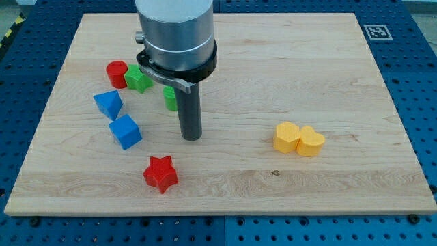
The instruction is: Move the green blocks diagonal to blue triangle
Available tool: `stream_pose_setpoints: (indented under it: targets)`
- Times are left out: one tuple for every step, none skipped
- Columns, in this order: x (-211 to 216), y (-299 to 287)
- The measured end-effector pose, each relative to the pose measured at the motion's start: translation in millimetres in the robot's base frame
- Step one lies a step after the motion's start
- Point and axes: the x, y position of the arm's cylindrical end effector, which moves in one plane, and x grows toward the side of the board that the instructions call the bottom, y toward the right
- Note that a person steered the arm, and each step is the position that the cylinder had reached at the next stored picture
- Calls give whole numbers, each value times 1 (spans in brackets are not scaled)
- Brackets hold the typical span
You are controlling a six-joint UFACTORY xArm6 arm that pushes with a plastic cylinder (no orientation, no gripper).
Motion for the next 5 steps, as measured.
stream_pose_setpoints:
  targets:
    - [-27,-19]
    - [-36,-23]
    - [-49,-76]
    - [-94,-111]
    - [-99,-115]
